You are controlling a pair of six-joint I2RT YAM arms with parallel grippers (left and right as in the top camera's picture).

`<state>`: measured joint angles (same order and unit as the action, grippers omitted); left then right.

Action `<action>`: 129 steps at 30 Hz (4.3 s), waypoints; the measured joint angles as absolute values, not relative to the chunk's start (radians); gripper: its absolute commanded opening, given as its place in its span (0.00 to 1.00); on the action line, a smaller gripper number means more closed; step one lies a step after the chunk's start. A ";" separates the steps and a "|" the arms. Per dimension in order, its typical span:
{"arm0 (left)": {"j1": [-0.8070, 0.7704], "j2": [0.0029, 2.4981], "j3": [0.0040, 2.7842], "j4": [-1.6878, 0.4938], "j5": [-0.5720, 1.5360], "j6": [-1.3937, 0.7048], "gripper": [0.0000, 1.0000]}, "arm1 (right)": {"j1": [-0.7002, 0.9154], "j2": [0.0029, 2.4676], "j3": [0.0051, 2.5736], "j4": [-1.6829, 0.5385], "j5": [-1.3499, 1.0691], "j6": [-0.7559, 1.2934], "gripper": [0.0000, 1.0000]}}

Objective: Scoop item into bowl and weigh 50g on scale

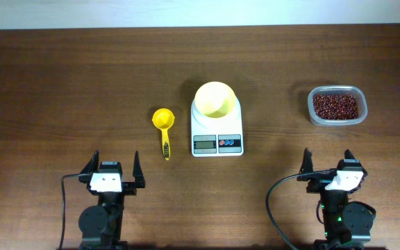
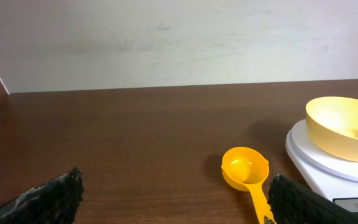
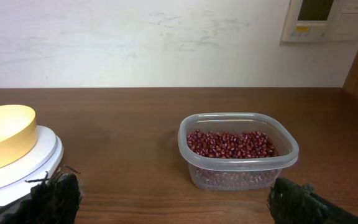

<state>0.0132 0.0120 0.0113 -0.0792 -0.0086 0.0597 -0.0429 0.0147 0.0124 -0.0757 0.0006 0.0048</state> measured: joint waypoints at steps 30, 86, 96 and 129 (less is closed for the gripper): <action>0.013 0.012 0.011 -0.079 -0.009 0.060 0.99 | -0.043 0.015 0.012 -0.076 0.001 0.004 0.99; 0.013 0.012 0.011 -0.079 -0.009 0.060 0.99 | -0.043 0.015 0.012 -0.076 0.001 0.004 0.99; 0.013 0.028 0.060 -0.122 -0.009 -0.020 0.99 | -0.043 0.015 0.012 -0.076 0.000 0.005 0.99; 0.010 1.581 1.462 -0.961 0.035 0.004 0.99 | -0.042 0.015 0.012 -0.076 0.004 0.004 0.99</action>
